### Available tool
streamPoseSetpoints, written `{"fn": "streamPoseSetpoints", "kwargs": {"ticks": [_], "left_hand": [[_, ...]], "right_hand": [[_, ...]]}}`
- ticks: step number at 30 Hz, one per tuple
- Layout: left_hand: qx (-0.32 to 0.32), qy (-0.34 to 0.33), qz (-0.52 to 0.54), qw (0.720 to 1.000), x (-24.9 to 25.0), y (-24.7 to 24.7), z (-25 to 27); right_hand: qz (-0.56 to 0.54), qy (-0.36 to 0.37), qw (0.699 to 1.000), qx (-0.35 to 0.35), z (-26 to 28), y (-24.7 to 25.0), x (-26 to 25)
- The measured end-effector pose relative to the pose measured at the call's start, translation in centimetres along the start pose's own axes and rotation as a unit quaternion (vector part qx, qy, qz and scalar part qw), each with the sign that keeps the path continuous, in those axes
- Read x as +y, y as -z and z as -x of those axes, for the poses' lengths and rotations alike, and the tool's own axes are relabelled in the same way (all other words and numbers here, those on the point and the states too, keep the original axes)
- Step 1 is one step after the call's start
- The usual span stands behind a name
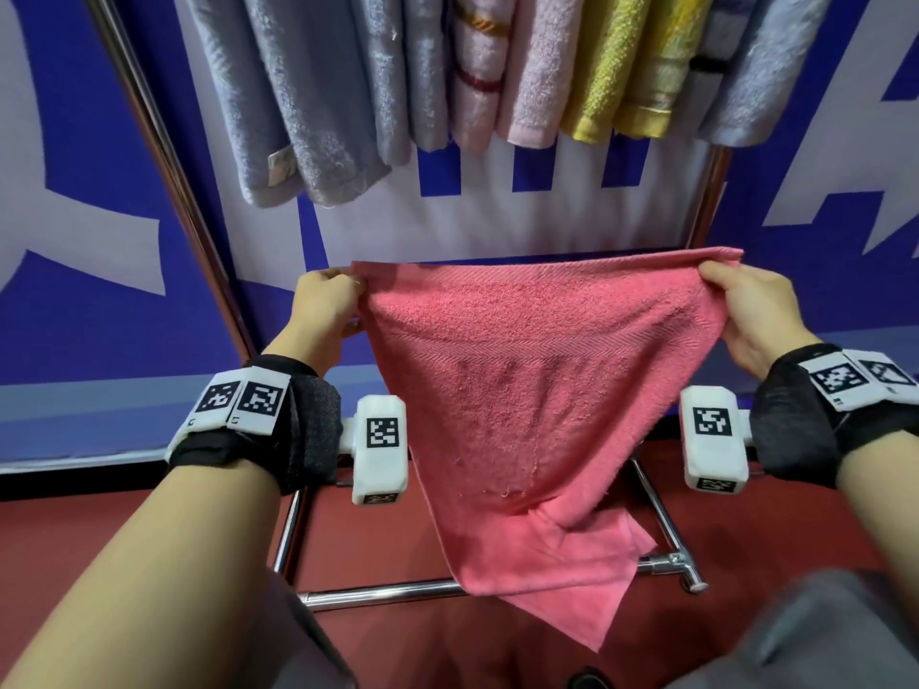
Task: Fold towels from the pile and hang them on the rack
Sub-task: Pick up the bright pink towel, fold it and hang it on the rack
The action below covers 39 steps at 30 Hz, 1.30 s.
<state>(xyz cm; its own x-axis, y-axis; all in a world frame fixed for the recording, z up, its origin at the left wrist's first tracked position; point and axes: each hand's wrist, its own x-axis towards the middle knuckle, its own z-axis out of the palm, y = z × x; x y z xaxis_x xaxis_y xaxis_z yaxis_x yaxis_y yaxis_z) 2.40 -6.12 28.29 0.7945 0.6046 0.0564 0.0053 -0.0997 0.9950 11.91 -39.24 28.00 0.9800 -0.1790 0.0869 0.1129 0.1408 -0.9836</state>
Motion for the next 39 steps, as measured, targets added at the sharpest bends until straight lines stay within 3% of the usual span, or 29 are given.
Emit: {"fn": "streamPoseSetpoints", "kwargs": {"ticks": [9,15,20,23,32,39], "left_hand": [[-0.010,0.001,0.027,1.000,1.3,2.3,1.3],[-0.032,0.025,0.076,0.996,2.0,4.4,2.0],[-0.065,-0.054,0.114,0.990,3.9,6.1,2.5],[-0.044,-0.084,0.140,0.986,5.9,7.4,2.7],[-0.020,-0.182,0.063,0.981,16.4,8.8,4.3],[-0.003,-0.207,0.018,0.978,21.9,9.9,5.3]], "right_hand": [[0.037,0.032,0.998,-0.030,2.2,0.8,-1.9],[0.002,0.031,0.999,-0.031,3.6,0.9,-3.5],[-0.063,0.068,0.995,-0.045,4.8,0.1,-6.5],[-0.052,0.087,0.993,-0.055,5.5,-0.3,-7.9],[-0.076,0.118,0.989,-0.054,6.8,-0.5,-15.2],[-0.097,0.146,0.983,-0.048,8.0,-0.9,-22.2]]}}
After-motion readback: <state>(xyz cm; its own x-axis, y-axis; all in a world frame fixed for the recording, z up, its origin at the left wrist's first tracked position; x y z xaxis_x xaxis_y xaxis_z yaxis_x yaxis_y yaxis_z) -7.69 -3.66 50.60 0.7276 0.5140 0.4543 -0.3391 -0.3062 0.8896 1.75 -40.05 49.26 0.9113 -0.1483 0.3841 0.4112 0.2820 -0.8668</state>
